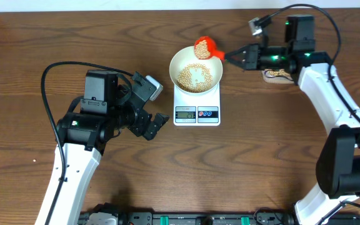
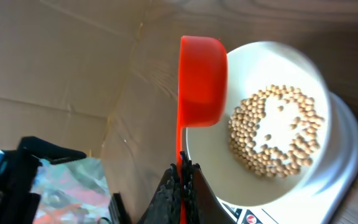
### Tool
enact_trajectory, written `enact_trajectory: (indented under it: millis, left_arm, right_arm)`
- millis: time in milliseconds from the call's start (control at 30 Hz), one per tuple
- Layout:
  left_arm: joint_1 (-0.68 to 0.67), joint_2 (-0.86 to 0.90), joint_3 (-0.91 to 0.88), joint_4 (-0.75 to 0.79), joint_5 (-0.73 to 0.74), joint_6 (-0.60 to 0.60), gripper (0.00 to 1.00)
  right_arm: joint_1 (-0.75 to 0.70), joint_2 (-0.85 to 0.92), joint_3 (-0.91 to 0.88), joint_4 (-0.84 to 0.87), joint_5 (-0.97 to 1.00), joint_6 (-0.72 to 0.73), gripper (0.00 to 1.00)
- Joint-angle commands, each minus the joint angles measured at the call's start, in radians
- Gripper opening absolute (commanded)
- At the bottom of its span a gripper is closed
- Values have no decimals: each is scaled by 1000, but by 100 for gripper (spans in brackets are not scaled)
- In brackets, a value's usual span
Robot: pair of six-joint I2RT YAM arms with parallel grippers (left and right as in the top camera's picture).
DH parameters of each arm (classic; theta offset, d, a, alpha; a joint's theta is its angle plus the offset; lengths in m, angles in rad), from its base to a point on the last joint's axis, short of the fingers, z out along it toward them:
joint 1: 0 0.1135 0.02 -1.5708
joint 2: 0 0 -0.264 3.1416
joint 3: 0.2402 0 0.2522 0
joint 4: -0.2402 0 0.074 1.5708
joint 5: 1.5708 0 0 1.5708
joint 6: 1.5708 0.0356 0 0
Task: Scoop item into bowl and weigh 50g on scale
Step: 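Carry the filled scoop with the right gripper over the white bowl, then tilt the red scoop to pour soybeans into the white bowl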
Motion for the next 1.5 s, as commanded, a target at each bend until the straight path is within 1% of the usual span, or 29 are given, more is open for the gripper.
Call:
enact_trajectory:
  millis: [0,200,433,1033,1333,1467]
  left_arm:
    - [-2,5,24,0,-6,18,99]
    - [-2,5,24,0,-6,18,99]
    - [-2,5,24,0,-6,18,99]
    - [-2,5,24,0,-6,18,98]
    - [-2,5,24,0,-6,18,99]
    - [-2,5,24,0,-6,18,98]
  right_arm:
    - [48,-5,-2,-3,69,-43,1]
    - [98,-5,-2,-47,154,-80,1]
    - [115,-5,-2,-100,224,-109,1]
    - [116,-5,5,-118,275,-147,1]
    - [139,-5,100,-271,391,-251,2]
    - [150,-5,121,-292,413,-267,1]
